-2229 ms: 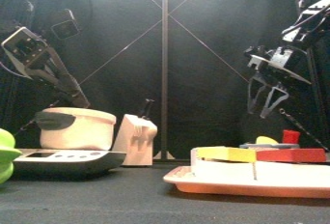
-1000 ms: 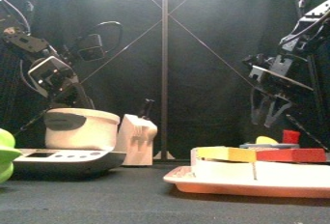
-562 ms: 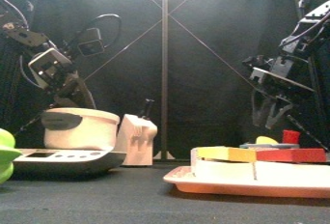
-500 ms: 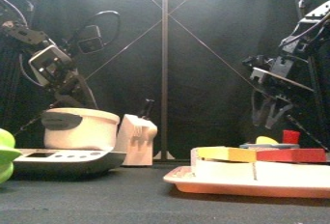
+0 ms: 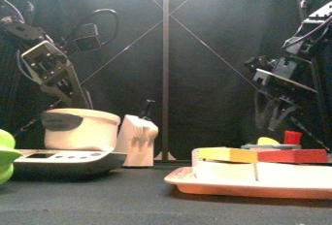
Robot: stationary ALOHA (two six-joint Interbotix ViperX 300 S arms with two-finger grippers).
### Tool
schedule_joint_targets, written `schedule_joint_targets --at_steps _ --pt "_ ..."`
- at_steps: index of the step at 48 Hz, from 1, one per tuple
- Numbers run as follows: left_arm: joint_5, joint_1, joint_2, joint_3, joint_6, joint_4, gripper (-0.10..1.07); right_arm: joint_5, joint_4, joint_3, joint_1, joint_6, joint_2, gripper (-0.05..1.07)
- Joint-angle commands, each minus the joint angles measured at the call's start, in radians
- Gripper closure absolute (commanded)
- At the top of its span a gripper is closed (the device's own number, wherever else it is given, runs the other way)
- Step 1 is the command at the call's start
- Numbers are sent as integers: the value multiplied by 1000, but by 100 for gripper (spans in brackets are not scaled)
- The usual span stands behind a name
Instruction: Grab corn bottom
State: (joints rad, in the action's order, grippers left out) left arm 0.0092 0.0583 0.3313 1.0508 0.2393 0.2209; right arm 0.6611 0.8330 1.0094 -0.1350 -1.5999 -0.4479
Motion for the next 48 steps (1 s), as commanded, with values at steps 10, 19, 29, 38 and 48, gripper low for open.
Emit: schedule_joint_targets --at_steps 10,19,29,38,48 --pt "-3 3 -43 -9 2 -15 3 -9 3 -8 -3 -2 37 20" --pt "15 3 -49 -9 2 -17 11 -23 3 -9 -3 -3 46 20" --pt "41 2 -48 -12 0 -15 30 -31 -2 -9 -3 -3 48 20" --pt "35 -5 -20 -34 -2 -15 32 -31 -2 -9 0 0 48 20" --pt "43 -5 40 -54 -2 5 32 -31 -3 -20 3 3 43 20"
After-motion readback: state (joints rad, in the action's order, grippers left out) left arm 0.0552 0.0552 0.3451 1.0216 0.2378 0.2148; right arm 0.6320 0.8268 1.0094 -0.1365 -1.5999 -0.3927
